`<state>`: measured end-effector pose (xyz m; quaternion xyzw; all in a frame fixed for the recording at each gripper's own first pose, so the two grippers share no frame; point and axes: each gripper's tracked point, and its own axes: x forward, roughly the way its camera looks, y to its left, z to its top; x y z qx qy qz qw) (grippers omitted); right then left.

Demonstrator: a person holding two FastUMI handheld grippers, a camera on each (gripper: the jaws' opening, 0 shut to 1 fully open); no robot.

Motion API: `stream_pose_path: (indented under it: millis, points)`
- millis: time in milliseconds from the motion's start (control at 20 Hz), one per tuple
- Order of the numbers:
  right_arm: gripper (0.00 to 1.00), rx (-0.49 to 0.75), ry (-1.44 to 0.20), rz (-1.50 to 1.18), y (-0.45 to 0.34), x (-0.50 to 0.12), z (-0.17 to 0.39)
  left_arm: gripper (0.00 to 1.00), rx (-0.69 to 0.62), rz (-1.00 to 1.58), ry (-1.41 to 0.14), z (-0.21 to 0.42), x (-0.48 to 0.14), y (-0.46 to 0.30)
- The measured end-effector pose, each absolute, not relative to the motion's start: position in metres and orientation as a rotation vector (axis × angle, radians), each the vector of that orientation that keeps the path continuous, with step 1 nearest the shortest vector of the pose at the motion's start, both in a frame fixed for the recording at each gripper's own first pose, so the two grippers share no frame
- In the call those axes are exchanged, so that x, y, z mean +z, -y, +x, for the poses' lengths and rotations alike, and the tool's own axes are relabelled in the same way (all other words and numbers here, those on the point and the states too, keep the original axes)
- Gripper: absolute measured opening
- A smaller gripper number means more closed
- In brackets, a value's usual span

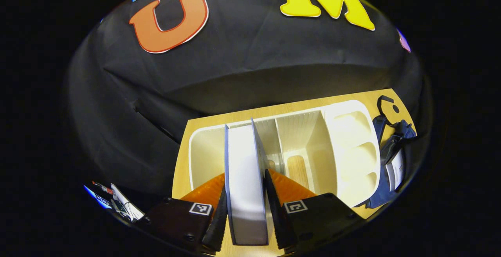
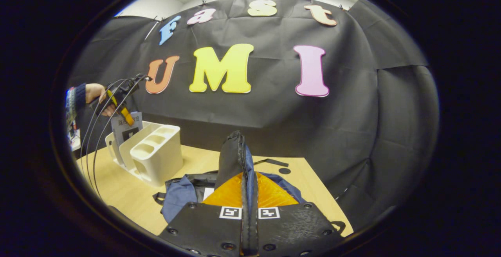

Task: Open the schoolbag, grab two books from the bookshelf and put them into the schoolbag.

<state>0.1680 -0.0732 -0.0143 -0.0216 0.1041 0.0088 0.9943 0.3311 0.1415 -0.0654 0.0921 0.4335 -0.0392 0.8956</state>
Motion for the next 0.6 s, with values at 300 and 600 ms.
stream_pose_path:
  millis: [300,600]
  points:
    - [0.01,0.018,-0.211,-0.036,0.073,-0.016,0.165,0.42,-0.078,0.113,-0.916,0.312,-0.062,-0.129]
    - [0.01,0.021,-0.213,-0.035,0.068,-0.019,0.166,0.39,-0.061,0.028,-0.883,0.282,-0.052,-0.138]
